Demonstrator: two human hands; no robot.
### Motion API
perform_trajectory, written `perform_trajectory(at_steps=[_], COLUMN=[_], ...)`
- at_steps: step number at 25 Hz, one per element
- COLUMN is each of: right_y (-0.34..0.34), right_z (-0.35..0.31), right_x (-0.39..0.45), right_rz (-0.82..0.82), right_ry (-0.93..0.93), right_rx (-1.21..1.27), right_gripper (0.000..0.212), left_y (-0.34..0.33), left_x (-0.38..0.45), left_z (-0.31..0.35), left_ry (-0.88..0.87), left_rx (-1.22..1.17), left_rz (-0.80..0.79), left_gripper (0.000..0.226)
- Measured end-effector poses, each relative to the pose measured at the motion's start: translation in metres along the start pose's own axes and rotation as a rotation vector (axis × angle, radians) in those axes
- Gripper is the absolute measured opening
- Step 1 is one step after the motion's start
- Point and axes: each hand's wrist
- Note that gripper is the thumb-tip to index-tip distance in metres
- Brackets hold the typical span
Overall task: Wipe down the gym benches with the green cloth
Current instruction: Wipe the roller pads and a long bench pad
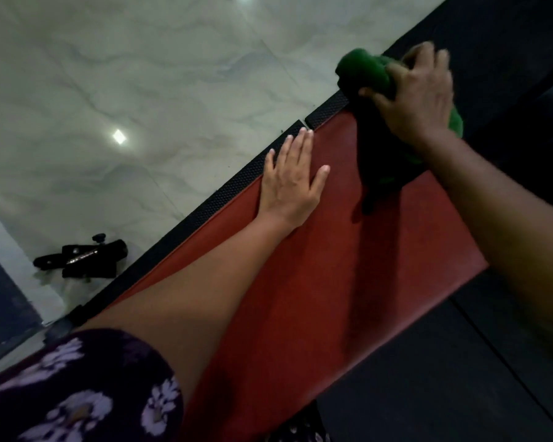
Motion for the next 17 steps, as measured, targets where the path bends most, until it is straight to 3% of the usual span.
perform_trajectory(at_steps=[4, 8, 12, 17], right_y=[-0.002, -0.006, -0.007, 0.001], right_z=[-0.007, 0.018, 0.044, 0.085], right_x=[0.007, 0.006, -0.016, -0.080], right_rz=[-0.002, 0.033, -0.023, -0.006], right_ry=[-0.082, -0.341, -0.520, -0.637], right_rx=[0.044, 0.205, 0.364, 0.312], right_gripper=[0.048, 0.048, 0.051, 0.052], left_y=[-0.008, -0.019, -0.020, -0.022], left_x=[0.030, 0.032, 0.032, 0.037], left_z=[0.025, 0.030, 0.028, 0.030], left_ry=[-0.029, -0.034, -0.052, -0.075], left_rx=[0.051, 0.102, 0.097, 0.084], left_rz=[0.020, 0.130, 0.139, 0.195], left_gripper=[0.059, 0.065, 0.062, 0.056])
Point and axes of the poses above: each hand's wrist, its own x-axis towards the middle knuckle, its own y-axis out of the back of the hand, z = x × y, and after that the axes turned 2 degrees about -y, right-handed
